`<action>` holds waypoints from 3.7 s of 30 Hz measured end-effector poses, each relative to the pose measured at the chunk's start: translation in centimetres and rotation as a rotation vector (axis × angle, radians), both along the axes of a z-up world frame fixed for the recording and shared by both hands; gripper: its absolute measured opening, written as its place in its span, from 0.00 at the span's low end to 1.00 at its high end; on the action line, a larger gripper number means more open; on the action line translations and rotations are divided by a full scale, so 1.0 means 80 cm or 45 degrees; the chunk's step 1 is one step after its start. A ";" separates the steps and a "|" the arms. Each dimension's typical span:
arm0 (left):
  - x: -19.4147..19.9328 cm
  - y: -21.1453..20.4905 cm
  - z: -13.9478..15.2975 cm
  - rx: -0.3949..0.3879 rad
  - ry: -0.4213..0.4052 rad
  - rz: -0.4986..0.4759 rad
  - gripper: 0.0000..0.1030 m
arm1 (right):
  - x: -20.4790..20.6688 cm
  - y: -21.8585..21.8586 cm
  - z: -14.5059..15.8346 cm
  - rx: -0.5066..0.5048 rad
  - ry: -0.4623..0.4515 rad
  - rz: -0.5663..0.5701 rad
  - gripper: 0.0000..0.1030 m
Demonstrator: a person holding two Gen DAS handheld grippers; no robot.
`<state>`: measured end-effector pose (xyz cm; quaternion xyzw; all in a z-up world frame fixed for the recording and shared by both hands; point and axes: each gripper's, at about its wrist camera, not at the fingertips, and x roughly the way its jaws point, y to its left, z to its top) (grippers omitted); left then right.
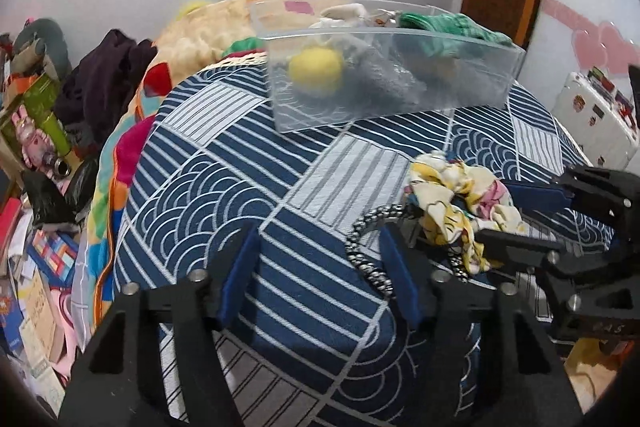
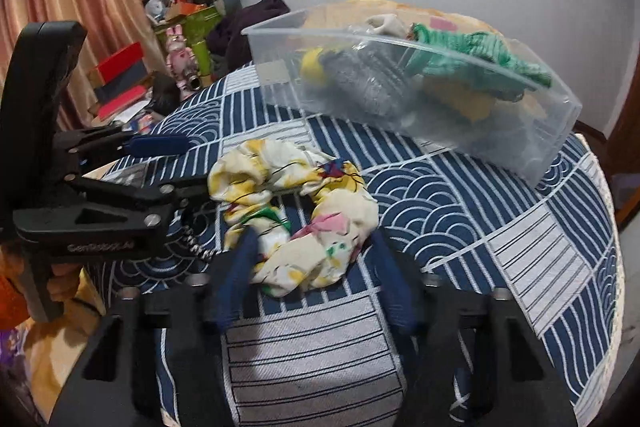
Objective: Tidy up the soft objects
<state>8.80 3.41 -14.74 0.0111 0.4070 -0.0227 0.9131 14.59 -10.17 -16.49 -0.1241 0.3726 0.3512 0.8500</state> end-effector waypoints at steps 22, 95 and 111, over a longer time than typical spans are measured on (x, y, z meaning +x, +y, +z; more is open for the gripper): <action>-0.005 -0.009 0.042 -0.081 -0.098 -0.097 0.06 | 0.003 -0.059 0.047 0.107 -0.133 -0.210 0.16; -0.026 -0.011 0.232 -0.122 -0.658 -0.038 0.70 | -0.018 -0.061 0.209 0.371 -0.610 -0.296 0.63; -0.075 -0.014 0.246 -0.118 -0.763 -0.001 0.99 | -0.046 -0.071 0.214 0.440 -0.672 -0.326 1.00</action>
